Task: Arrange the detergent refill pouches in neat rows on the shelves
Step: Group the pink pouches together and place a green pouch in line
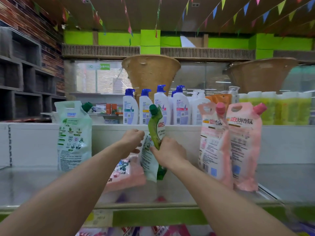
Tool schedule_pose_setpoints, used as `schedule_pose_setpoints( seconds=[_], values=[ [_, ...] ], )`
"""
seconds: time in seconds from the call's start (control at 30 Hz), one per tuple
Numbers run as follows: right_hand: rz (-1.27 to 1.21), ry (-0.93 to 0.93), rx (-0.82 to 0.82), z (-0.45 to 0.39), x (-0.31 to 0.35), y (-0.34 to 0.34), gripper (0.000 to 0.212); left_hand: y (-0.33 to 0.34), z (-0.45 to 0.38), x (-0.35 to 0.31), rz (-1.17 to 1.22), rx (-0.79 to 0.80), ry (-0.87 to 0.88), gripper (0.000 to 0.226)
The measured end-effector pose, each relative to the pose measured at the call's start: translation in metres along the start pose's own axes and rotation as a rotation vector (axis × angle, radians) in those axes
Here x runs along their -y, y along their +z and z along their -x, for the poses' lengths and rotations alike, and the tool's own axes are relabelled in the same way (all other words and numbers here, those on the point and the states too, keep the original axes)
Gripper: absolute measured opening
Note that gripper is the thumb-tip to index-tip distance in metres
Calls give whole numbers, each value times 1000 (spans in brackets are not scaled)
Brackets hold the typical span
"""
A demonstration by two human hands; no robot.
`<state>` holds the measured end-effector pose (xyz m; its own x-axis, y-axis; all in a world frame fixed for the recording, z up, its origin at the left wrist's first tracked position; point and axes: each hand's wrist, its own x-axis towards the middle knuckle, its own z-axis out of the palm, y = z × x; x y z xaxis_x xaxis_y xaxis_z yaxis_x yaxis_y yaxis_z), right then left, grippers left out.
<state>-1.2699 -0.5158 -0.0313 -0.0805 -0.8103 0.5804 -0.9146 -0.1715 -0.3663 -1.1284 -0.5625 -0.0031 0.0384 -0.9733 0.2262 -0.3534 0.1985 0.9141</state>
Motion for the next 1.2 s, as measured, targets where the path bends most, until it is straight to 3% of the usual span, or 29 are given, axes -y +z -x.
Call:
schedule_pose_setpoints(
  seconds=[0.1,0.2,0.37,0.6,0.7,0.8,0.87,0.97,1.1,1.2],
  values=[
    [56,-58,-46,2,3,2,30,2,-13,0,11,77,9,29],
    [35,-17,-65,4,-3,-4,32,4,-26,-2,-6,147,10,30],
    [-166,136,-52,15,-27,-22,37,12,-40,-2,50,264,18,28],
    [-582,234,-97,34,-50,-43,18,35,-36,-5,178,411,73,21],
    [-472,245,-123,42,-53,-47,17,39,-34,-3,296,534,47,22],
    [-170,254,-264,47,-52,-49,27,40,-32,-1,431,623,-10,28],
    [-119,252,-350,51,-49,-51,35,38,-31,-3,539,622,-30,27],
    [-240,299,-425,56,-48,-62,44,40,-21,-16,615,564,3,23],
    [-385,296,-542,66,-58,-105,38,57,7,-56,701,508,80,17],
    [-479,254,-640,80,-83,-150,38,78,35,-91,747,580,134,13]
  ],
)
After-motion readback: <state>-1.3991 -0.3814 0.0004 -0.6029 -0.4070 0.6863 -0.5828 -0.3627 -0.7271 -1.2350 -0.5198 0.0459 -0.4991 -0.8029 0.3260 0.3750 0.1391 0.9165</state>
